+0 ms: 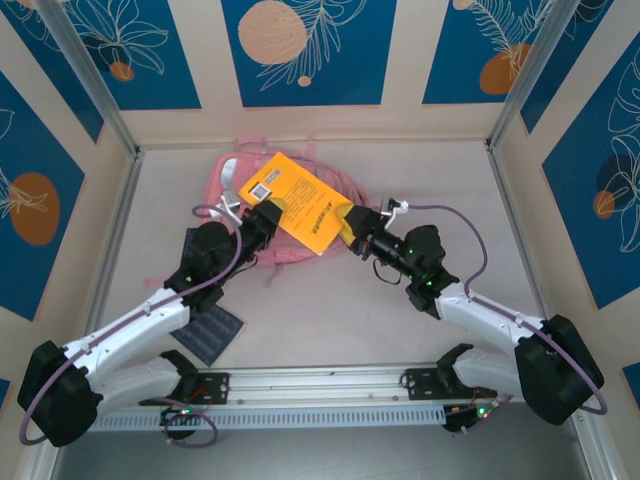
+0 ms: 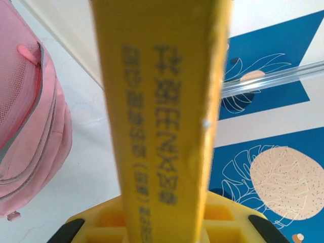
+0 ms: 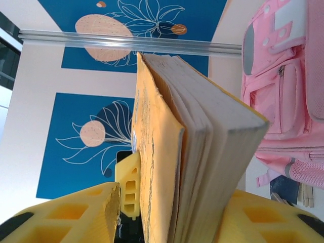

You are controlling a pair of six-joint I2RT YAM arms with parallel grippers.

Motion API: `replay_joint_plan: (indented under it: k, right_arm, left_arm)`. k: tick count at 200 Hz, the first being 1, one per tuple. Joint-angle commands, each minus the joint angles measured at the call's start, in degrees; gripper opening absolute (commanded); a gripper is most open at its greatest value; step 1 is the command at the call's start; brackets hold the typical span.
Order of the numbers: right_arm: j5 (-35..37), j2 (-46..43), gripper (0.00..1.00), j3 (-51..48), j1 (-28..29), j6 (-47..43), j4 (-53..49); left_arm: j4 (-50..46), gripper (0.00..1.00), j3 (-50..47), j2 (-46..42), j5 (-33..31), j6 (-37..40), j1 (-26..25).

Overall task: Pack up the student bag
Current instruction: Open the student bag at the center of the table.

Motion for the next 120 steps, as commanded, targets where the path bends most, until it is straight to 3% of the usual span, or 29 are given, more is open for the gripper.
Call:
replay_joint_plan:
  k: [1,80,95,120]
  right_arm:
    - [2.4,0.5,0.48,2.9,-0.2,-1.4,4.9]
    - [1.9,6.8,0.43,8.9,1.4,-2.3,9.1]
    - [2.1,7.0,0.36,9.4,1.4,-2.4,8.3]
    - [2.8,4.8,0.08,10.0,1.2,-4.5,-0.1]
  left_arm:
    - [3.8,0.00,-0.5,0.1,0.8,-1.0,-0.1]
    - [5.6,0.00,-0.9,2.9,0.5,-4.8,-0.9]
    - [4.8,0.00,-1.0,2.8,0.2,-4.9,-0.9]
    - [3.2,0.00,-0.5,2.9,0.3,-4.0,-0.9]
